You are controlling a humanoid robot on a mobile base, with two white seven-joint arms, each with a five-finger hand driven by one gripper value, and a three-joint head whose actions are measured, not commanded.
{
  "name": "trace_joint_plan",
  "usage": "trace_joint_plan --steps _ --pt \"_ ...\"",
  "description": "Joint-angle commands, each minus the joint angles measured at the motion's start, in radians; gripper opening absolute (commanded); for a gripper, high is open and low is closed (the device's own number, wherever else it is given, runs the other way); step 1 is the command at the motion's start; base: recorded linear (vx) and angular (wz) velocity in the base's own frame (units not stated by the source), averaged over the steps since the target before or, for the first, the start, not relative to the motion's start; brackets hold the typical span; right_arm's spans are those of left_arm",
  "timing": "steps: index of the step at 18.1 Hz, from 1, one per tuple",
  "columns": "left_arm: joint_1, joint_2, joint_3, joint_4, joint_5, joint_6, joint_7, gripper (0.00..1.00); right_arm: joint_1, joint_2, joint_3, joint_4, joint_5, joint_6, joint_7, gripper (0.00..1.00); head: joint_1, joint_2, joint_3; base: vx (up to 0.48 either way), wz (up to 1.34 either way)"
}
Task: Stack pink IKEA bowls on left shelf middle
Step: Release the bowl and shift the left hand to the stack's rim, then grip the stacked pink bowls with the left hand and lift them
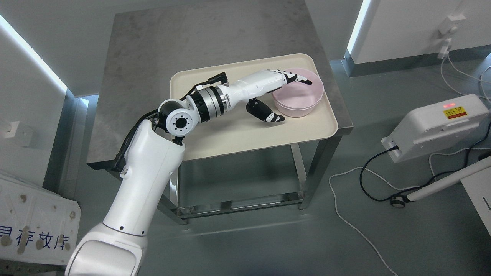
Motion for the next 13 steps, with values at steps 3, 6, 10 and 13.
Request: trace_joint_plan --steps 3,6,10,13 --pt "-0.006 -0.019 -0.07 -0.028 -0.077 0.0 -0.008 0.59 0.0 -0.017 0.0 0.0 0.0 0.0 0.0 1.0 0.0 0.0 0.0 0.001 0.01" --pt "-0.006 -0.07 -0.075 -0.005 -0.205 -0.002 -0.008 0.57 0.001 -0.017 0.0 0.0 0.0 0.0 0.0 1.0 0.0 0.0 0.0 0.003 0.02" --pt "-0.022 -0.071 -0.064 0.02 -0.252 -0.002 -0.006 0.4 0.0 -0.017 0.0 0.0 0.0 0.0 0.0 1.0 0.0 0.0 0.0 0.0 0.0" --pt "-0.042 -0.071 -0.054 0.041 -0.252 -0.003 -0.005 0.32 0.0 -0.017 0.0 0.0 0.0 0.0 0.0 1.0 0.0 0.0 0.0 0.0 0.0"
